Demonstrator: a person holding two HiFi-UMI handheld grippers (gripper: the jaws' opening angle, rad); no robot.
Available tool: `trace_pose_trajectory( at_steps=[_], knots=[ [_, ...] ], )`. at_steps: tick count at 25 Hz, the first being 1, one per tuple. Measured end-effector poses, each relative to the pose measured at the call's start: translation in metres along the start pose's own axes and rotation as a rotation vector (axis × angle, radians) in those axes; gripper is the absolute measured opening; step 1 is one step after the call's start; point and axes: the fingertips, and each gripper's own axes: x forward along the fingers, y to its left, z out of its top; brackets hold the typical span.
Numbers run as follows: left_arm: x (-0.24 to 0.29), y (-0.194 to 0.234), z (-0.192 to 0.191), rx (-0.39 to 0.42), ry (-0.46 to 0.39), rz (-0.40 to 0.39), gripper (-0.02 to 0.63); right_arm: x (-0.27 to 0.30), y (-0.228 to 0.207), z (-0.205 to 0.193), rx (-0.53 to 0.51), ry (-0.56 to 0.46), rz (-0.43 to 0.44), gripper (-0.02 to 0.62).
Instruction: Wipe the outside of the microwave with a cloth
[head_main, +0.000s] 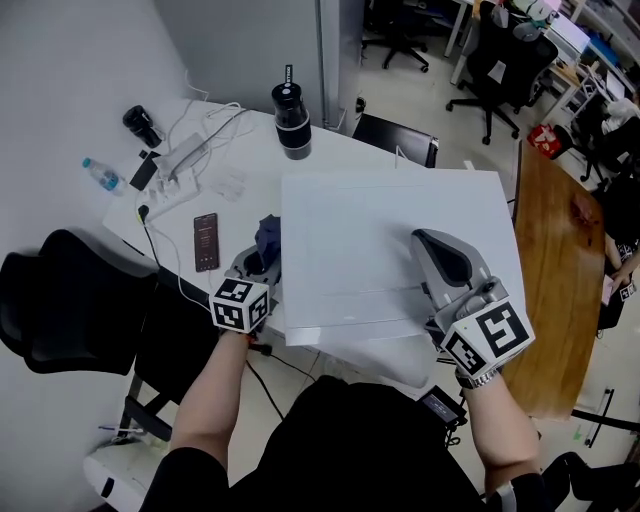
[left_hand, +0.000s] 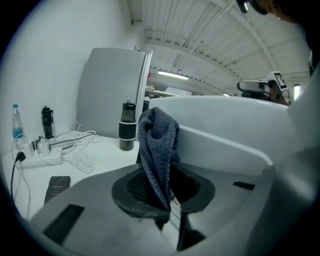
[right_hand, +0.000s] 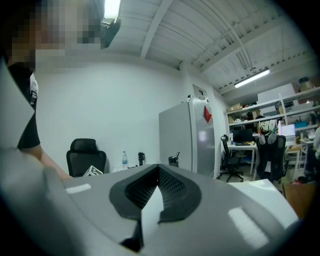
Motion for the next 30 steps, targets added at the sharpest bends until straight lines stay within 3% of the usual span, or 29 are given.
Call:
trace_pose_trajectory(
  at_steps=[21, 30],
  knots=[
    [0.047, 0.04, 0.021, -0.014, 0.036, 0.071, 0.078, -0.035, -0.037, 0.006, -0.011, -0.024, -0.15, 0.001],
    [0.03, 0.049, 0.034, -0.014, 0.006, 0.114, 0.078, -0.05, -0.037, 0.005, -0.008, -0.027, -0.185, 0.002]
  ],
)
